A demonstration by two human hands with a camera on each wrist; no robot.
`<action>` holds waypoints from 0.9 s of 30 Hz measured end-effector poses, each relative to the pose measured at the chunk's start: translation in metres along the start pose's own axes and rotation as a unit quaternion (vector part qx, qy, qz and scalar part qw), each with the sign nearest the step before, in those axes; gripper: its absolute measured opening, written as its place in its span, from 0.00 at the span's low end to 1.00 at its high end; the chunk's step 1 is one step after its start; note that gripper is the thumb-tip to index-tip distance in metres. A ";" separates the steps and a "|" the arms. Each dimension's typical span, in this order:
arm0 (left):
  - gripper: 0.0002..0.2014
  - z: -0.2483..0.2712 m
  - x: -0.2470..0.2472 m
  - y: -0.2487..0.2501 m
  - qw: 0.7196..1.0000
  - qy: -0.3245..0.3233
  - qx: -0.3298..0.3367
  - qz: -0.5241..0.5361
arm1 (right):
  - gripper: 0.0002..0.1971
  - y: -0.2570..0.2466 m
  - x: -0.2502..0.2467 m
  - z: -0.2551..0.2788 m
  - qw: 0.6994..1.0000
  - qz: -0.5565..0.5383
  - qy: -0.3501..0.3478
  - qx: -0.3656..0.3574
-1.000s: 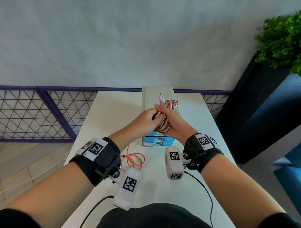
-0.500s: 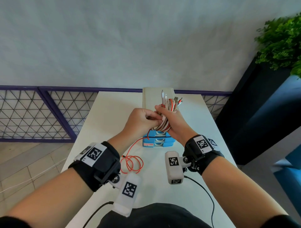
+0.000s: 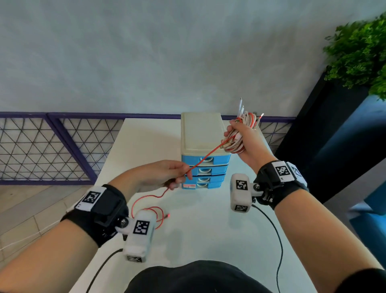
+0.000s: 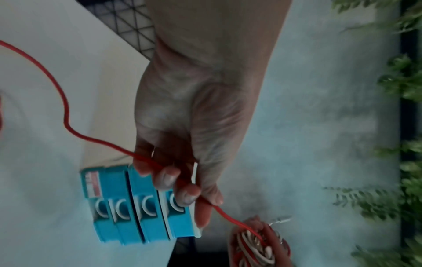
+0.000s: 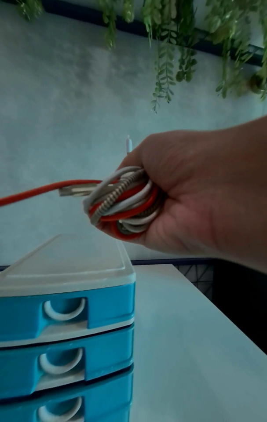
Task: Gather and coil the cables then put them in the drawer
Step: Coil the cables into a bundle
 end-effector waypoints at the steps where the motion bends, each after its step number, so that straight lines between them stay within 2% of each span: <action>1: 0.13 0.001 -0.005 -0.001 0.998 0.003 0.003 -0.059 | 0.04 0.000 0.002 0.002 1.000 -0.001 -0.018 0.015; 4: 0.07 -0.003 -0.023 0.017 0.961 0.081 0.031 -0.264 | 0.03 0.011 0.018 0.010 0.993 0.029 -0.086 0.077; 7: 0.05 -0.007 -0.028 0.052 0.932 0.160 0.091 -0.312 | 0.03 0.023 0.036 0.023 0.978 0.091 -0.146 0.118; 10: 0.01 -0.006 -0.030 0.080 0.908 0.219 0.154 -0.322 | 0.02 0.035 0.052 0.033 0.960 0.147 -0.195 0.140; 14: 0.05 -0.004 -0.031 0.089 0.892 0.271 0.180 -0.314 | 0.11 0.049 0.065 0.044 0.935 0.170 -0.249 0.187; 17: 0.16 -0.001 -0.040 0.081 0.895 0.317 0.171 -0.265 | 0.06 0.049 0.068 0.050 0.923 0.184 -0.272 0.200; 20: 0.13 -0.003 -0.037 0.074 0.896 0.298 0.127 -0.304 | 0.05 0.049 0.063 0.048 0.926 0.210 -0.260 0.177; 22: 0.18 -0.008 -0.039 0.054 0.935 0.251 0.060 -0.242 | 0.04 0.047 0.053 0.041 0.939 0.190 -0.231 0.169; 24: 0.20 -0.006 -0.042 0.028 0.977 0.204 -0.006 -0.063 | 0.01 0.043 0.040 0.034 0.954 0.171 -0.191 0.158; 25: 0.19 -0.004 -0.041 0.018 0.982 0.184 -0.021 0.032 | 0.01 0.041 0.032 0.030 0.959 0.167 -0.171 0.152; 27: 0.16 -0.003 -0.037 0.010 0.974 0.143 -0.022 0.174 | 0.02 0.039 0.020 0.025 0.964 0.174 -0.141 0.142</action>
Point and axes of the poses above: each hand's wrist, its own z-axis away from the middle knuckle, its own x-axis out of the palm, y = z × x, the point moved 9 cm from there along -z, towards the middle knuckle
